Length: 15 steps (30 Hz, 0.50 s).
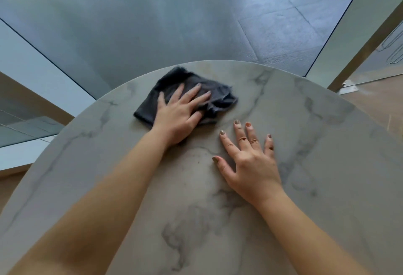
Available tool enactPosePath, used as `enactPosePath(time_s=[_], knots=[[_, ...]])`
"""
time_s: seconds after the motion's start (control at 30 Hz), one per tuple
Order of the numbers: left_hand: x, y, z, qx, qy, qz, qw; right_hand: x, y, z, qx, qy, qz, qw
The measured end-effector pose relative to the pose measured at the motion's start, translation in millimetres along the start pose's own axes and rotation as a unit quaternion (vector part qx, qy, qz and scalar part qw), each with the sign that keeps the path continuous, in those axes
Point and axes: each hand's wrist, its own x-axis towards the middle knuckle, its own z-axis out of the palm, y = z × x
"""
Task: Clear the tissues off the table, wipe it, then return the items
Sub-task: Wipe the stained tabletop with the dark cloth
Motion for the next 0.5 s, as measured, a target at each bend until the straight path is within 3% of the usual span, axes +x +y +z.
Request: enactPosePath(time_s=[0.07, 0.17, 0.2, 0.3, 0.4, 0.5], knots=[[-16, -30, -3, -0.002, 0.009, -0.070, 0.998, -1, 2, -1, 0.005, -0.002, -0.001, 1.000], [28, -41, -11, -0.029, -0.003, -0.213, 0.977, -2, 1, 2, 0.010, 0.006, -0.003, 1.000], [47, -26, -9, -0.033, -0.008, -0.203, 0.979, -2, 1, 2, 0.009, 0.007, -0.004, 1.000], [62, 36, 1, -0.019, -0.026, -0.056, 0.998, 0, 4, 2, 0.013, 0.016, -0.009, 1.000], [10, 28, 8, 0.016, -0.003, 0.044, 0.999, -3, 7, 1, 0.026, 0.005, -0.019, 0.999], [9, -19, -5, 0.004, -0.008, -0.044, 0.999, -2, 19, -1, 0.032, 0.014, -0.049, 0.998]])
